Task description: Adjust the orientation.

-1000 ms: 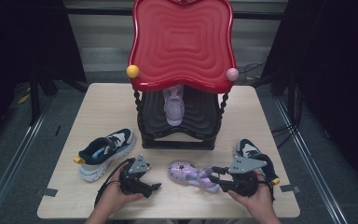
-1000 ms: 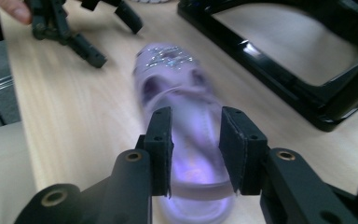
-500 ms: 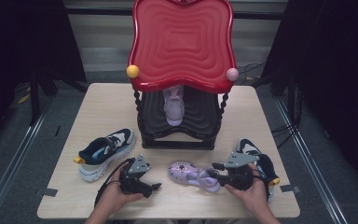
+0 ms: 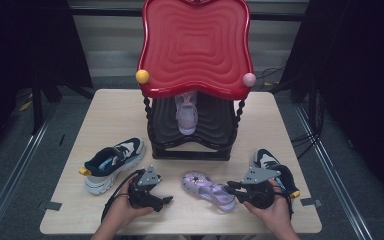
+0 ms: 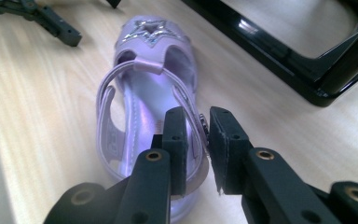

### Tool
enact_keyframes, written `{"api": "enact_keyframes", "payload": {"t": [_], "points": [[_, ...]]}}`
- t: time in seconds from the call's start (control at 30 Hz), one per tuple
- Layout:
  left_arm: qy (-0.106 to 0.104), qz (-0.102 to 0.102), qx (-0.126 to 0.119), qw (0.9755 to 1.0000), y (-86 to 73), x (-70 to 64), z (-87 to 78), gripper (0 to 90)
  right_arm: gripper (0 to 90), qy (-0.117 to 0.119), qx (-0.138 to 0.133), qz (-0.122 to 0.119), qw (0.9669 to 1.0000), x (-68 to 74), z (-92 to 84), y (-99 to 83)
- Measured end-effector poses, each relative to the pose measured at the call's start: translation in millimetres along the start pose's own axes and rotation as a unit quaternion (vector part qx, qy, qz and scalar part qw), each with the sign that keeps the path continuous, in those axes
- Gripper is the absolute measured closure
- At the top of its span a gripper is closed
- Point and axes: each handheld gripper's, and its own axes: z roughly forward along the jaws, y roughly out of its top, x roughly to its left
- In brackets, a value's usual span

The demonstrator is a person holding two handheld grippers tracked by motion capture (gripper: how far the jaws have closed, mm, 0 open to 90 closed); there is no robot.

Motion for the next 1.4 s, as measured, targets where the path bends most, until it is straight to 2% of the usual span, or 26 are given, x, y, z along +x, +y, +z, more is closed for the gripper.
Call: {"api": "enact_keyframes", "payload": {"t": [0.1,0.17,0.23,0.37,0.43,0.53,0.6,0.8,1.0,1.17,1.27,1.4], "points": [[0.000,0.000,0.000,1.0000,0.0,0.0,0.0,14.3,75.2,-0.001,-0.008,0.003,1.0000,0.6,-1.0,0.5],[0.000,0.000,0.000,1.0000,0.0,0.0,0.0,14.3,68.1,-0.002,-0.017,0.015,0.9997,-1.5,1.0,2.4],[0.000,0.000,0.000,1.0000,0.0,0.0,0.0,14.3,65.5,-0.001,-0.019,0.016,0.9997,-2.8,4.6,5.2],[0.000,0.000,0.000,1.0000,0.0,0.0,0.0,14.4,64.2,-0.002,-0.026,0.011,0.9996,-4.4,12.8,8.3],[-0.001,0.000,0.000,1.0000,0.0,0.1,-0.1,14.4,64.5,0.003,-0.033,0.019,0.9993,-6.2,14.8,8.6],[-0.001,0.000,0.000,1.0000,0.0,0.1,-0.1,14.4,62.6,0.004,-0.031,0.019,0.9993,-8.3,15.3,9.7],[-0.001,0.001,0.001,1.0000,0.0,0.3,-0.2,14.4,62.5,-0.002,-0.025,0.010,0.9996,-7.7,15.4,10.7],[-0.001,0.000,0.000,1.0000,0.0,0.1,-0.1,14.4,59.6,-0.006,-0.017,0.002,0.9998,-11.0,20.1,9.0],[-0.001,0.001,0.001,1.0000,0.0,0.3,-0.2,14.4,68.2,-0.004,-0.010,0.003,0.9999,-11.3,24.5,8.8],[-0.001,0.000,0.000,1.0000,0.0,0.1,0.0,14.4,75.8,0.002,0.001,0.000,1.0000,-0.5,20.0,8.8],[-0.001,0.000,0.000,1.0000,0.0,0.1,-0.1,14.4,75.3,0.019,-0.004,0.023,0.9995,7.2,17.7,5.3],[0.000,0.000,0.000,1.0000,0.0,0.1,0.0,14.3,70.4,0.003,-0.011,0.014,0.9998,11.1,21.8,4.7]]}}
